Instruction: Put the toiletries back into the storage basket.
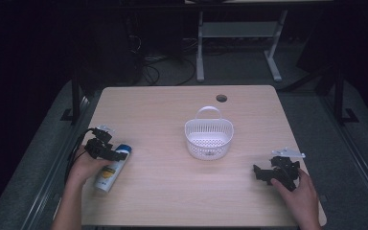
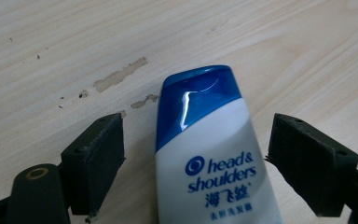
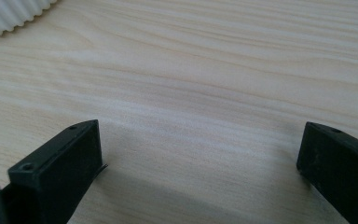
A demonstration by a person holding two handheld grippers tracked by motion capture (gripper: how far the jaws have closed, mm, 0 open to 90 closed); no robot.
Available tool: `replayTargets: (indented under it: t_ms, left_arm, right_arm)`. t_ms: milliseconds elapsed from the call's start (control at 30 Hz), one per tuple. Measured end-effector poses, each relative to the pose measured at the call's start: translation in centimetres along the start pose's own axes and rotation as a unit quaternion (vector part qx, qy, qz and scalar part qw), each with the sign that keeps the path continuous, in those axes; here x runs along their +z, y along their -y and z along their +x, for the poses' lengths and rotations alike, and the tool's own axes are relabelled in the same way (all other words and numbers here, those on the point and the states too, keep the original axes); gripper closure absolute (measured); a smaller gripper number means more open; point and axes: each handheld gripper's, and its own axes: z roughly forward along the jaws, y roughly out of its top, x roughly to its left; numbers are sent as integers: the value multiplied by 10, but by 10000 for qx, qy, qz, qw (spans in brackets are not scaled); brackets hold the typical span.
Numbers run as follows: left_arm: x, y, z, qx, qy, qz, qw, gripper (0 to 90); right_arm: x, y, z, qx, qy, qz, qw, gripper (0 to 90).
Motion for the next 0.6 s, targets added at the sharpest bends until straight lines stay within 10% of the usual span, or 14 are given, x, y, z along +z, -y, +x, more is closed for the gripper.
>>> replayTargets:
  t_ms: [600]
  left_arm:
    - [17, -2, -7, 18, -207, 526, 9984, 189]
  right_arm:
    - [0, 0, 0, 1, -4, 3, 10000, 0]
